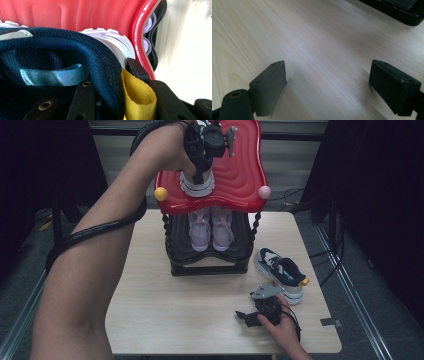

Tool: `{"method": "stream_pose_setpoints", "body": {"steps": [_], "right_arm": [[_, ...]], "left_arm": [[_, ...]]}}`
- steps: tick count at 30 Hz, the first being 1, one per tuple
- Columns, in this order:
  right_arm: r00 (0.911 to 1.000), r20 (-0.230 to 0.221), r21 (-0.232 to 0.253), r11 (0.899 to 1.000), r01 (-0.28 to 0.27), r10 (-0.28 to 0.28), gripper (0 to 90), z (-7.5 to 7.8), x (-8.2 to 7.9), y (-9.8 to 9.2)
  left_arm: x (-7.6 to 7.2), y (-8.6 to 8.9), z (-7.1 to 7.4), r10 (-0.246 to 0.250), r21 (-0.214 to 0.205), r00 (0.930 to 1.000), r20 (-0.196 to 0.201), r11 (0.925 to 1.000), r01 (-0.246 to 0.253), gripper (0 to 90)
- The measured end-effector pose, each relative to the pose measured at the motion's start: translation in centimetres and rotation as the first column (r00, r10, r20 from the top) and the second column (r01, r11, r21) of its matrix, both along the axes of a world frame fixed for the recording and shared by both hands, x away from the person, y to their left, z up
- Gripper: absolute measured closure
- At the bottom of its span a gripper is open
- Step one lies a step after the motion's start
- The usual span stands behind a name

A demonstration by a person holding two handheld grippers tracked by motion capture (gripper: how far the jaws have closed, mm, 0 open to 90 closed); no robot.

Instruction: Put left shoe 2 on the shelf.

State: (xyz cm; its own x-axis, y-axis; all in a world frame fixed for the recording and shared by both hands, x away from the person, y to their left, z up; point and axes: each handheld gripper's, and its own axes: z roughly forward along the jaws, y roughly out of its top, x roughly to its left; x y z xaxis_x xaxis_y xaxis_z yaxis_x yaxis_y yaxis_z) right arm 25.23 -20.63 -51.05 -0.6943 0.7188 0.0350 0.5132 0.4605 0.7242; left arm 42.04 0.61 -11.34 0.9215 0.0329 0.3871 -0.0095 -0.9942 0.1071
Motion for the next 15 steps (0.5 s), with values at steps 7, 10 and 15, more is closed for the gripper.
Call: {"method": "stream_pose_setpoints", "body": {"steps": [7, 10, 15], "right_arm": [[1.0000, 0.000, 0.000, 1.000, 0.000, 0.000, 13.6, 0.00, 0.00, 0.00], [1.0000, 0.000, 0.000, 1.000, 0.000, 0.000, 13.6, 0.00, 0.00, 0.00], [1.0000, 0.000, 0.000, 1.000, 0.000, 0.000, 13.6, 0.00, 0.00, 0.00]], "left_arm": [[-0.03, 0.05, -0.09, 0.008, -0.011, 1.0000, 0.000, 0.9999, -0.008, 69.7], [-0.01, 0.11, -0.07, 0.013, -0.017, 0.9999, 0.002, 0.9998, -0.013, 68.9], [-0.09, 0.05, -0.07, 0.009, -0.008, 0.9999, 0.012, 0.9999, -0.009, 67.8]]}}
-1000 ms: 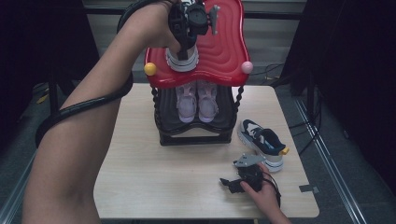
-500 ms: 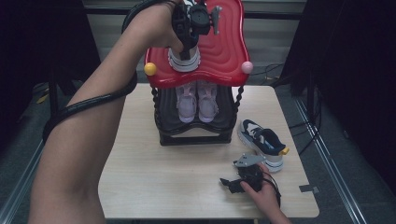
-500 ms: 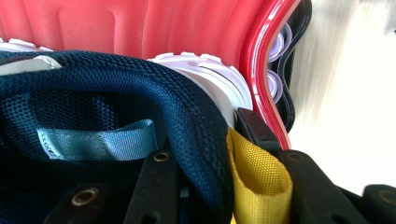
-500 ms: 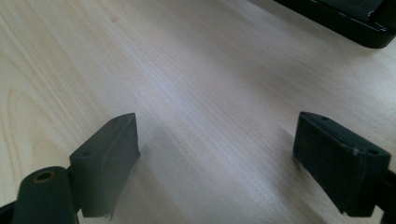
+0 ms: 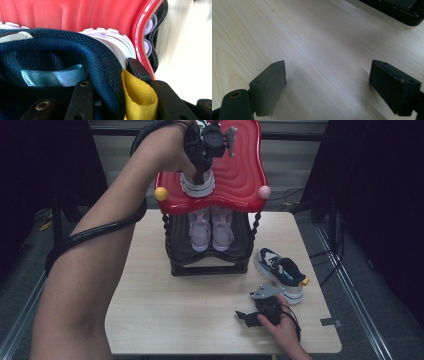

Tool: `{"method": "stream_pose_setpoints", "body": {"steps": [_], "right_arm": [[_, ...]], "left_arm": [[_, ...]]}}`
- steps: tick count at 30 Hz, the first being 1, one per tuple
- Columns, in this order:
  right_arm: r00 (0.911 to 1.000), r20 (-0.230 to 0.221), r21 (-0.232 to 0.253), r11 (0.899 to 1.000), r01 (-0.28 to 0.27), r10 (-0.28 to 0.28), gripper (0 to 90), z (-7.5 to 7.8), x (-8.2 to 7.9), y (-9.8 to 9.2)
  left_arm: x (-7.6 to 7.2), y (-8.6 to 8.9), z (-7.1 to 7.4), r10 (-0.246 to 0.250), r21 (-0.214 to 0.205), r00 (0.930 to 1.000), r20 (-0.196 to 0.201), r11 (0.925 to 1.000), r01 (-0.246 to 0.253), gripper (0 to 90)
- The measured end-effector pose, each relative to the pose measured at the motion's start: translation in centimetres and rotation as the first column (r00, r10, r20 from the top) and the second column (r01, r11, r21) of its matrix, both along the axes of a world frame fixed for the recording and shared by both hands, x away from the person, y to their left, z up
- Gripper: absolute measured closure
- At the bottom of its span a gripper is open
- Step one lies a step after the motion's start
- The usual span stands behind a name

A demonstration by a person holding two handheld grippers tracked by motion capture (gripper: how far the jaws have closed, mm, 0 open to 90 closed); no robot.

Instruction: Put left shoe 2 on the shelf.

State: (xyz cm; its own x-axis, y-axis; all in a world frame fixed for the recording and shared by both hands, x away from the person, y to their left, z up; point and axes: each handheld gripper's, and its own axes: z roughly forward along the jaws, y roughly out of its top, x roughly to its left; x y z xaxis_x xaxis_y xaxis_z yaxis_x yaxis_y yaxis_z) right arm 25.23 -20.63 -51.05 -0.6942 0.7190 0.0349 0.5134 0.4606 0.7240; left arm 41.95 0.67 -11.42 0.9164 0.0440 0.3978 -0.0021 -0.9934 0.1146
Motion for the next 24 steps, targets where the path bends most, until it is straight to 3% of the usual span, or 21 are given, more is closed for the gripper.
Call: {"method": "stream_pose_setpoints", "body": {"steps": [24], "right_arm": [[1.0000, 0.000, 0.000, 1.000, -0.001, 0.001, 13.6, 0.00, 0.00, 0.00]], "left_arm": [[0.12, 0.19, 0.22, -0.009, 0.011, 1.0000, -0.004, 0.9999, 0.009, 65.3]]}}
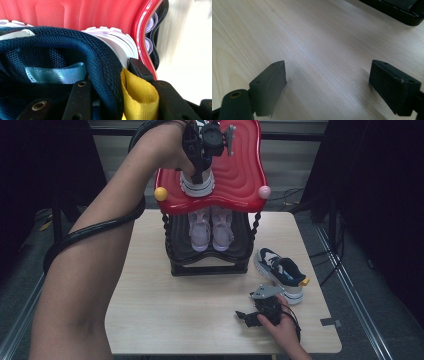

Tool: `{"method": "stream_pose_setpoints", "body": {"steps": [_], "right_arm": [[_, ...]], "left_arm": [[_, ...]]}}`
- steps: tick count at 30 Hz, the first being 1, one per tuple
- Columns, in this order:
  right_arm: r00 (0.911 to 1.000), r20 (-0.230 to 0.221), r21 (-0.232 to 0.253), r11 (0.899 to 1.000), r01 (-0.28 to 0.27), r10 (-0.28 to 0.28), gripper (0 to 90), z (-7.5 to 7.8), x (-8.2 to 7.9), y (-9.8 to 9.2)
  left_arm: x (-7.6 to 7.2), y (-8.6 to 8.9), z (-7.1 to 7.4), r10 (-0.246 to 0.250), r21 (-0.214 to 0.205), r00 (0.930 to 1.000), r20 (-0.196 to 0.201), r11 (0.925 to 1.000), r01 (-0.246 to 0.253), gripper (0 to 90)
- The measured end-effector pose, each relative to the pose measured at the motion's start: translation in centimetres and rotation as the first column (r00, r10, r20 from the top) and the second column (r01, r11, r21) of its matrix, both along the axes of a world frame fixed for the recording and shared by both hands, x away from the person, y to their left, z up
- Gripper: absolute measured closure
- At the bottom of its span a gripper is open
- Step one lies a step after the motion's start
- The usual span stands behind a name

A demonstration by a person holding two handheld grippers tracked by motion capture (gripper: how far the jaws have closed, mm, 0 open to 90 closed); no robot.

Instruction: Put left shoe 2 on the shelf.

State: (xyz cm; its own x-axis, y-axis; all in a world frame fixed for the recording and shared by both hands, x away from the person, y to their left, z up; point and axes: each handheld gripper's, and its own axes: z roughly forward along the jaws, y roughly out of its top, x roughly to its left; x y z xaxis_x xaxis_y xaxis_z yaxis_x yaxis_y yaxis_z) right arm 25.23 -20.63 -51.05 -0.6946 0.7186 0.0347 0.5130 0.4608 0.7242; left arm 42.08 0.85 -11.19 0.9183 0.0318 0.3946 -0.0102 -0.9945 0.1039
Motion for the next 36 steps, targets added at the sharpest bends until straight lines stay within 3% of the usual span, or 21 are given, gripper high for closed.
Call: {"method": "stream_pose_setpoints", "body": {"steps": [5, 14, 17, 22, 24, 27, 36], "right_arm": [[1.0000, 0.000, 0.000, 1.000, 0.000, 0.000, 13.6, 0.00, 0.00, 0.00], [1.0000, 0.000, 0.000, 1.000, 0.000, 0.000, 13.6, 0.00, 0.00, 0.00], [1.0000, 0.000, 0.000, 1.000, 0.000, 0.000, 13.6, 0.00, 0.00, 0.00], [1.0000, 0.000, 0.000, 1.000, 0.001, -0.001, 13.6, 0.00, 0.00, 0.00], [1.0000, 0.000, 0.000, 1.000, 0.001, -0.001, 13.6, 0.00, 0.00, 0.00], [1.0000, 0.000, 0.000, 1.000, 0.001, -0.001, 13.6, 0.00, 0.00, 0.00], [1.0000, 0.001, 0.000, 1.000, 0.000, 0.000, 13.6, 0.00, 0.00, 0.00]], "left_arm": [[0.06, 0.01, 0.00, 0.017, -0.006, 0.9998, 0.012, 0.9998, -0.017, 60.6], [0.42, 0.16, 0.20, 0.088, -0.035, 0.9961, -0.004, 0.9955, -0.088, 48.4], [0.52, 0.23, 0.22, 0.103, -0.035, 0.9945, -0.019, 0.9940, -0.103, 42.9], [0.50, 0.34, 0.42, 0.119, -0.031, 0.9928, -0.012, 0.9924, -0.119, 39.7], [0.48, 0.41, 0.40, 0.141, -0.050, 0.9896, -0.025, 0.9885, -0.143, 37.2], [0.43, 0.41, 0.51, 0.146, -0.049, 0.9886, -0.034, 0.9878, -0.148, 36.6], [0.27, 0.31, 0.99, 0.201, -0.054, 0.9753, -0.091, 0.9769, -0.207, 33.2]]}}
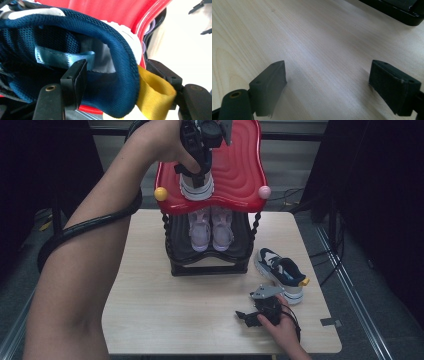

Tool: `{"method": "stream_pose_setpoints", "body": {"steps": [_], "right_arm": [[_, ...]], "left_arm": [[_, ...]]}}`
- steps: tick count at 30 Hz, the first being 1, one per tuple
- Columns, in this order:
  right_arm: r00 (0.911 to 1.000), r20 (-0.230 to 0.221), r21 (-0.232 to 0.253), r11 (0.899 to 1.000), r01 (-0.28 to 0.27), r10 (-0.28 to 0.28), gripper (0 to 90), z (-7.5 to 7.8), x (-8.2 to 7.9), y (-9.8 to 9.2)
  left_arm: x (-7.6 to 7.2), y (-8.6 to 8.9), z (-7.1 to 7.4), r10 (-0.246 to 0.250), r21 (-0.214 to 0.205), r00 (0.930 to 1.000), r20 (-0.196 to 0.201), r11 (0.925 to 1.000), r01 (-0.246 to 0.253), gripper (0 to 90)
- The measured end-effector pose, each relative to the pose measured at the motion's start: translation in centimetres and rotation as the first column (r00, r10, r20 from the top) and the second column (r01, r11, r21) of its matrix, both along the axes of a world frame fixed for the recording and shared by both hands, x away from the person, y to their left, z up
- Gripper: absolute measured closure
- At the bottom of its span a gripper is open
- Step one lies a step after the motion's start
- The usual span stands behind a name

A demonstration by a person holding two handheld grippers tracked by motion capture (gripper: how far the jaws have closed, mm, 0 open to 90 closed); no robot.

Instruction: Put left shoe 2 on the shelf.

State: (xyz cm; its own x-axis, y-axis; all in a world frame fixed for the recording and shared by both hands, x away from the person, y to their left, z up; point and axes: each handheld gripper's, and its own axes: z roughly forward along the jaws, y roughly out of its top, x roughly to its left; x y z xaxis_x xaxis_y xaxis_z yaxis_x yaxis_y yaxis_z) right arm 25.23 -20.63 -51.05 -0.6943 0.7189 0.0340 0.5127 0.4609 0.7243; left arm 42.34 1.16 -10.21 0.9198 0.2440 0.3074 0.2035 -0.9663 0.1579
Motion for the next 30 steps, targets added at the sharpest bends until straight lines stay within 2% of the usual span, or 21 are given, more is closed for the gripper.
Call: {"method": "stream_pose_setpoints", "body": {"steps": [6, 15, 21, 26, 27, 30], "right_arm": [[1.0000, 0.001, 0.000, 1.000, -0.001, 0.001, 13.6, 0.0, 0.0, 0.0], [1.0000, 0.000, 0.000, 1.000, 0.000, 0.000, 13.6, 0.0, 0.0, 0.0], [1.0000, 0.000, 0.000, 1.000, 0.000, 0.000, 13.6, 0.0, 0.0, 0.0], [1.0000, 0.000, 0.000, 1.000, 0.000, 0.000, 13.6, 0.0, 0.0, 0.0], [1.0000, -0.001, 0.000, 1.000, 0.001, -0.001, 13.5, 0.0, 0.0, 0.0], [1.0000, 0.000, 0.000, 1.000, 0.000, 0.000, 13.6, 0.0, 0.0, 0.0]], "left_arm": [[-0.2, 0.0, 0.2, -0.002, 0.001, 0.9999, -0.011, 1.0000, 0.002, 30.1], [-0.4, 0.3, 0.9, 0.028, -0.031, 0.9983, -0.050, 0.9991, -0.030, 27.7], [-0.7, 0.7, 1.4, 0.038, -0.048, 0.9978, -0.054, 0.9980, -0.041, 27.0], [-0.9, 1.0, 1.8, 0.053, -0.038, 0.9972, -0.053, 0.9978, -0.055, 24.7], [-0.9, 1.2, 1.9, 0.057, -0.026, 0.9970, -0.053, 0.9980, -0.058, 24.3], [-0.9, 1.7, 1.9, 0.069, -0.031, 0.9961, -0.055, 0.9970, -0.071, 23.8]]}}
